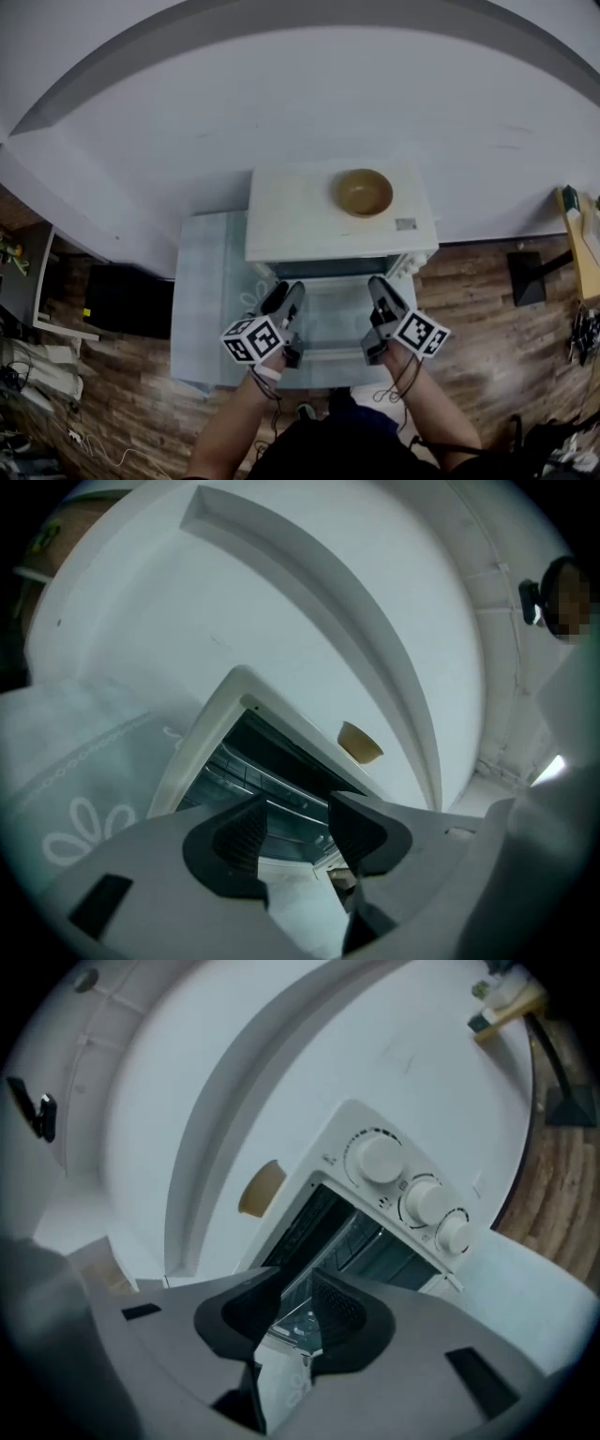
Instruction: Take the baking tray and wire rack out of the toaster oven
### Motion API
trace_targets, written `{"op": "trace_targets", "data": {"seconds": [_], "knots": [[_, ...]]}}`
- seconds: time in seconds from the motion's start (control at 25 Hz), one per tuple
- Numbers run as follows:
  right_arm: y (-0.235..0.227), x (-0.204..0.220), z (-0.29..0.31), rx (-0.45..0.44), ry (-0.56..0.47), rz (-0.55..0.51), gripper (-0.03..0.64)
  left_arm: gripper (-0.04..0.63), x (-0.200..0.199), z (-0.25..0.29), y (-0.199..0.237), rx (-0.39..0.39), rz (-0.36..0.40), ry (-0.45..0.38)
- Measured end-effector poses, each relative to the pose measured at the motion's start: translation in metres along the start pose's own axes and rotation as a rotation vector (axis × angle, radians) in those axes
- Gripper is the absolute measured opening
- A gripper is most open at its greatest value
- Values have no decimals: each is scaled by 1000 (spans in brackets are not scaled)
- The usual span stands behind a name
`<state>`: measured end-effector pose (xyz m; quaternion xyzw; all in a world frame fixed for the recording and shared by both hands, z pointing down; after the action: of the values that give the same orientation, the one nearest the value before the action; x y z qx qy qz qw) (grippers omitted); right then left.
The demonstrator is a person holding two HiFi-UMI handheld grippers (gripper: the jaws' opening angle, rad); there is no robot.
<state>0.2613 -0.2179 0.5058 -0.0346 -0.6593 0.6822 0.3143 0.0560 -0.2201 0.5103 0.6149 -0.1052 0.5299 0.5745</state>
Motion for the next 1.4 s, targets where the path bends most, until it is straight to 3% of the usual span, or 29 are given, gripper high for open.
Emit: {"op": "trace_targets", "data": {"seconds": [0.08, 0.16, 0.52, 0.68, 0.84, 1.04, 1.4], "knots": [[-21, -1, 7, 74, 4, 95, 126, 201, 0, 13, 10, -2, -115, -32], [-33, -6, 17, 101, 8, 118, 132, 194, -1, 25, 14, -11, -181, -51], [-48, -27, 56, 103, 14, 149, 158, 187, -8, 64, 30, -31, -303, -109], [-49, -34, 65, 103, 11, 165, 153, 180, -14, 73, 38, -47, -320, -121], [-54, -40, 65, 104, 11, 181, 67, 78, -14, 75, 43, -63, -381, -137], [-54, -37, 59, 104, 10, 180, 60, 66, -12, 70, 41, -21, -393, -158], [-49, -16, 25, 142, -25, 158, 57, 55, 10, 33, 37, -6, -457, -118]]}}
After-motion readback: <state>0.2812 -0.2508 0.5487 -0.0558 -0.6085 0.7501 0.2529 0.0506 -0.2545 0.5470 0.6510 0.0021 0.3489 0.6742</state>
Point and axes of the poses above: the fingertips, and each gripper's own axes: z forward along the fingers, y to its left, x out of its underside, the point moved 1 cm from there along -z, backward along the fingers, and after that the axes turned 6 degrees about z, right-handed, at the moved point
